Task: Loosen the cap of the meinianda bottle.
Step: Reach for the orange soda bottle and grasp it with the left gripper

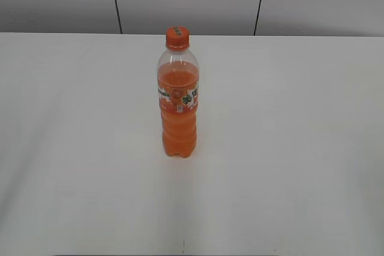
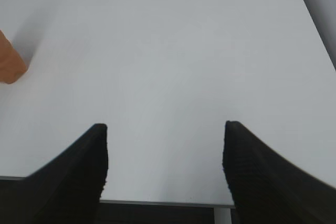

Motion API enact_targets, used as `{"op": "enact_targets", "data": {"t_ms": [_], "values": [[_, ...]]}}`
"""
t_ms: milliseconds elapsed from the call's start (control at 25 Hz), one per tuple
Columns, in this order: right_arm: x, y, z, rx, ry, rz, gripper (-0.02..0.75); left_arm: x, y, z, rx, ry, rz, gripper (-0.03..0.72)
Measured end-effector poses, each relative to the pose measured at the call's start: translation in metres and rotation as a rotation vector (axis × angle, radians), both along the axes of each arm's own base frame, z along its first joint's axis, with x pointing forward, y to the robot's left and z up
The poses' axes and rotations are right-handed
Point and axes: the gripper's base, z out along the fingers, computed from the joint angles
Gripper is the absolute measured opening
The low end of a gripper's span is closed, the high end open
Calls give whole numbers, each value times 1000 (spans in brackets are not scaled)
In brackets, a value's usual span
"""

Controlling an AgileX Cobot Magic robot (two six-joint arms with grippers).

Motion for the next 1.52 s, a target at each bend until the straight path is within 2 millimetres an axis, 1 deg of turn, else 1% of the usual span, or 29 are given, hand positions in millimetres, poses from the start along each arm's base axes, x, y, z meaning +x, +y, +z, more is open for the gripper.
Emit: {"op": "enact_targets", "data": {"t_ms": [80,240,400,560,680,880,1000,1120,1240,1280,1520], "values": [[0,0,0,0,0,0,513,10,0,-2,-3,-23,7,562],[0,0,0,0,0,0,513,30,0,-5,0,13,13,559],[0,0,0,0,0,0,513,49,-1,-4,0,22,20,529],[0,0,0,0,0,0,513,74,-2,-9,-1,61,27,499],[0,0,0,0,0,0,513,94,-2,-12,-3,55,35,490],[0,0,0,1,0,0,513,126,-3,-24,35,66,38,489],[0,0,0,1,0,0,513,148,-4,-40,42,118,39,482],[0,0,0,2,0,1,513,160,-6,-47,29,110,30,457],[0,0,0,2,0,2,513,170,-13,-58,14,132,-43,430],[0,0,0,2,0,2,513,174,-18,-64,28,151,-94,426],[0,0,0,3,0,2,513,192,-36,-89,47,207,-327,418]]}}
